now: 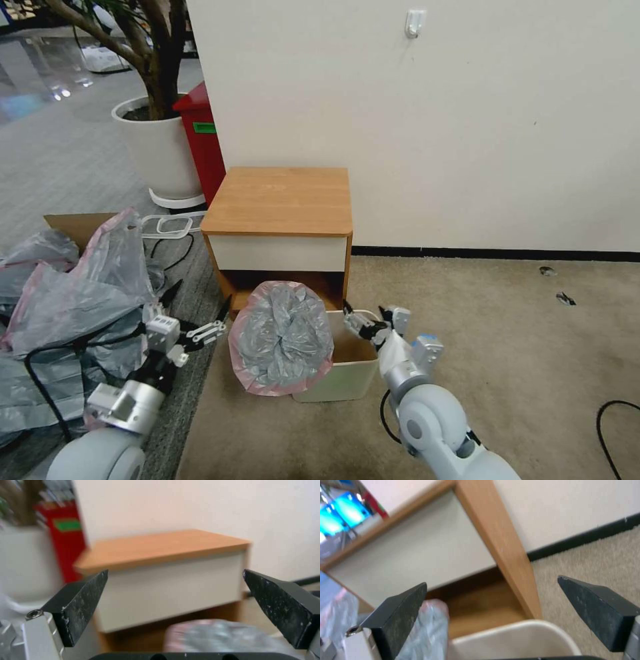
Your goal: Pick up the garbage bag from the table and place it over the trash can.
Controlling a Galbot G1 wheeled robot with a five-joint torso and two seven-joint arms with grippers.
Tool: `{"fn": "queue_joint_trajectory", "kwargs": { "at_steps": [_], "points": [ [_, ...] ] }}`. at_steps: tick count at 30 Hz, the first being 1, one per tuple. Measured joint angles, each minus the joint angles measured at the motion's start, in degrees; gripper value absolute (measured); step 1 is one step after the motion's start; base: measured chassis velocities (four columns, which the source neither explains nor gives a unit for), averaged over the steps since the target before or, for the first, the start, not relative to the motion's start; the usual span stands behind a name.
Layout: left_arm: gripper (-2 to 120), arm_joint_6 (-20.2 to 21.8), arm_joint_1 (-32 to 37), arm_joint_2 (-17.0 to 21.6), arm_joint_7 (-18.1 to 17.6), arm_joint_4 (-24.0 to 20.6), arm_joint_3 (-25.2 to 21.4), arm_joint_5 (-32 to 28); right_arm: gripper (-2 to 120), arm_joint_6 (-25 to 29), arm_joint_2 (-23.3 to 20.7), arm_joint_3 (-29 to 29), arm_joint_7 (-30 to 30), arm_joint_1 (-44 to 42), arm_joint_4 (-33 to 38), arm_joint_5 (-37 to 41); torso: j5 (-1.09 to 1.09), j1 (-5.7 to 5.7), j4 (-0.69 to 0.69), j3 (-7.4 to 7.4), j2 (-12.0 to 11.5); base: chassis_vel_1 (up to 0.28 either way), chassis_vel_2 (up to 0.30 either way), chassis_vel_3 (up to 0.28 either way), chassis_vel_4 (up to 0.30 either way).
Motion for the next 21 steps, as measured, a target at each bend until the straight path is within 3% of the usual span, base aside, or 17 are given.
{"fn": "queue_joint_trajectory", "kwargs": {
  "at_steps": [1,2,4,5,7,8,11,21],
  "points": [
    [100,5.3,-1.1,0.9,-0.9,-1.5,1.0,-3.2,100,0.4,0.4,0.7,-0.4,-0.5,0.6,0.0,0.01,0.0,-0.01,0.0,0.0,0.0,0.0,0.0,0.0],
    [100,14.4,-2.4,2.0,-3.7,-3.1,2.2,-6.8,100,1.0,0.9,1.7,-1.0,-1.4,1.4,0.0,0.01,0.0,-0.01,0.0,0.0,0.0,0.0,0.0,0.0],
    [100,27.7,-4.3,3.3,-8.3,-4.3,3.4,-11.1,100,1.8,1.5,3.3,-1.8,-2.7,2.6,0.0,0.01,0.0,-0.01,0.0,0.0,0.0,0.0,0.0,0.0],
    [100,27.7,-4.3,3.3,-8.3,-4.3,3.4,-11.1,100,1.8,1.5,3.3,-1.8,-2.7,2.6,0.0,0.01,0.0,-0.01,0.0,0.0,0.0,0.0,0.0,0.0],
    [100,37.5,-6.2,3.4,-13.0,-3.8,4.1,-13.1,100,2.5,2.1,4.8,-2.7,-4.5,4.1,0.1,-0.02,0.0,-0.01,0.0,0.0,0.0,0.0,0.0,0.0],
    [100,39.4,-6.8,3.2,-14.7,-3.0,4.3,-13.3,100,2.8,2.3,5.6,-3.2,-5.3,4.8,0.2,0.0,0.0,-0.01,0.0,0.0,0.0,0.0,0.0,0.0],
    [100,40.6,-7.7,2.6,-16.1,-1.6,5.2,-13.5,100,3.3,2.7,6.6,-3.9,-6.7,5.2,0.1,-0.01,0.0,-0.01,0.0,0.0,0.0,0.0,0.0,0.0],
    [100,39.8,-12.3,1.5,-16.0,1.7,8.7,-14.6,100,4.0,4.4,6.7,-4.6,-8.3,5.4,-1.0,0.0,0.0,0.0,0.0,0.0,0.0,0.0,0.0,0.0]
  ]
}}
